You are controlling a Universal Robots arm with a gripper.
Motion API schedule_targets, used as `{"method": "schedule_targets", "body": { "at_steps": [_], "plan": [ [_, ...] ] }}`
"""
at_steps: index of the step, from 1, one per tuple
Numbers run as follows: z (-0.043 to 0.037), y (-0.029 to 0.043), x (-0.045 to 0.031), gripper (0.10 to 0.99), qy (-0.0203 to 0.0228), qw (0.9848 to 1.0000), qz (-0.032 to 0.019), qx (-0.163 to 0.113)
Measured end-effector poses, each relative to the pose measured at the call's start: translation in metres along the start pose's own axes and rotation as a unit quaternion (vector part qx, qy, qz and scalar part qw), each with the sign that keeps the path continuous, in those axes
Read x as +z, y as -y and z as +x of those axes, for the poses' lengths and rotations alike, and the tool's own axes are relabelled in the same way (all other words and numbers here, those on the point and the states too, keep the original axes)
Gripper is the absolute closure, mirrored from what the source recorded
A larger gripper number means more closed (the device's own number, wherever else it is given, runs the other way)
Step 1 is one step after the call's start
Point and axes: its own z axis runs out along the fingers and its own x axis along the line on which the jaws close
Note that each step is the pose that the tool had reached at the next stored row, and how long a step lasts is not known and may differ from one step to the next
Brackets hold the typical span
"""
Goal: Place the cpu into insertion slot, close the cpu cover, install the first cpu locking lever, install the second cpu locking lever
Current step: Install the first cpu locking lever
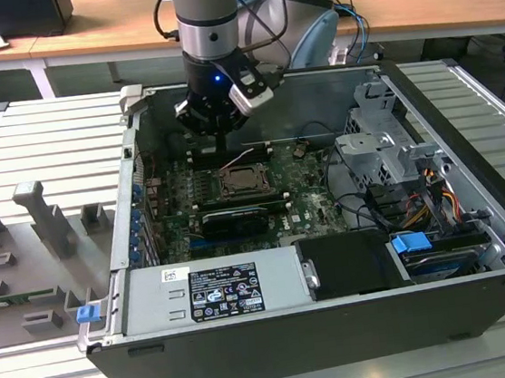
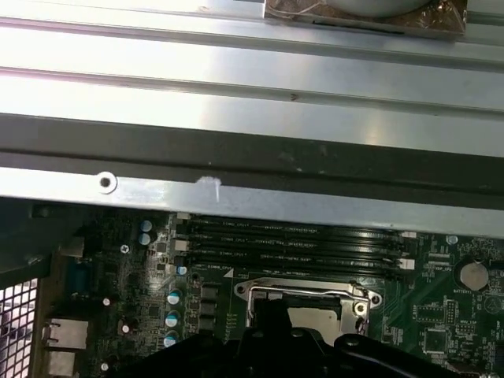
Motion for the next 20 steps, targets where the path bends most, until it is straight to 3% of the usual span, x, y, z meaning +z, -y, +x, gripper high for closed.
{"method": "schedule_targets", "body": {
  "at_steps": [14, 17, 18, 20],
  "plan": [
    [-0.0157, 0.0014, 0.0028, 0.980, 0.0000, 1.0000, -0.0011, 0.000],
    [-0.0206, 0.0019, 0.0043, 0.980, 0.0012, 0.9998, -0.0179, 0.000],
    [-0.0218, 0.0020, 0.0061, 0.980, 0.0015, 0.9998, -0.0209, 0.000],
    [-0.0218, 0.0022, 0.0094, 0.980, 0.0015, 0.9998, -0.0217, 0.000]
  ]
}}
